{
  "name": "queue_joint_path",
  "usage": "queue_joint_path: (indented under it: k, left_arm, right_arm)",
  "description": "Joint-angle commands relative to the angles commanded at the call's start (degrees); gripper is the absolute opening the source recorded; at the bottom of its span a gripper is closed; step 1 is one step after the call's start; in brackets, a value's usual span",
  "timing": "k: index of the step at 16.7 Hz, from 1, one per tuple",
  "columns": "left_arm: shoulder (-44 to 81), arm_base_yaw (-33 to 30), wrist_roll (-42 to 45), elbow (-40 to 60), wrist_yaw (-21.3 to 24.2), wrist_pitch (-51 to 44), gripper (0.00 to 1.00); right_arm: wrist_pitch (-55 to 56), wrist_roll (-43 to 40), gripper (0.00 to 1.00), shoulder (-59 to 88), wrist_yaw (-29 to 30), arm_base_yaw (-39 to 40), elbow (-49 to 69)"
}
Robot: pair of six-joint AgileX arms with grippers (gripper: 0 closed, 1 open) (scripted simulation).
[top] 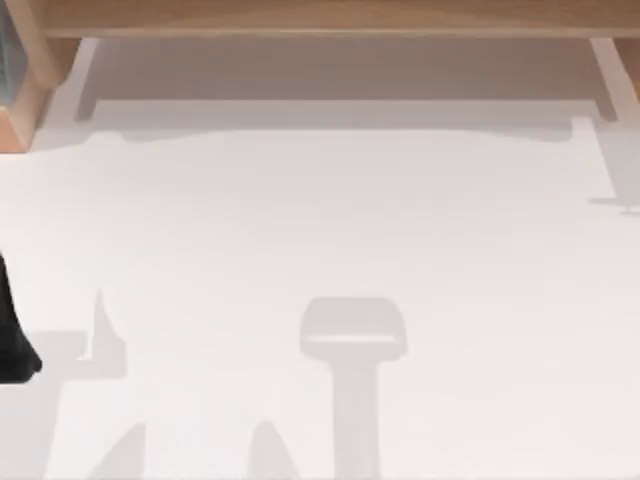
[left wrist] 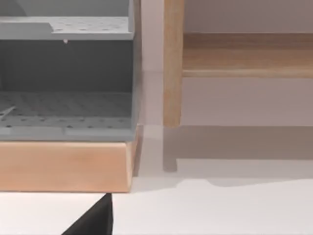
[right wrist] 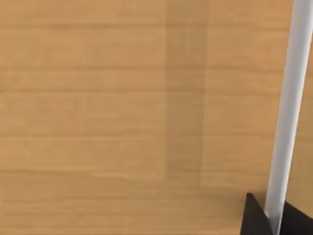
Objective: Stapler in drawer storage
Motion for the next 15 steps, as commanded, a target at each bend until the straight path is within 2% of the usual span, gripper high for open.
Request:
queue_joint_path:
  k: [9, 15]
  left_arm:
    - [0.0, 0.0, 0.0, 0.0, 0.0, 0.0, 1.0]
    - [0.0, 0.0, 0.0, 0.0, 0.0, 0.0, 1.0]
  right_arm:
    - [-7.75, -0.13, 0.0, 5.66, 4.62, 4.54, 13.45]
    - [-8.46, 0.05, 0.0, 5.97, 4.93, 4.62, 14.19]
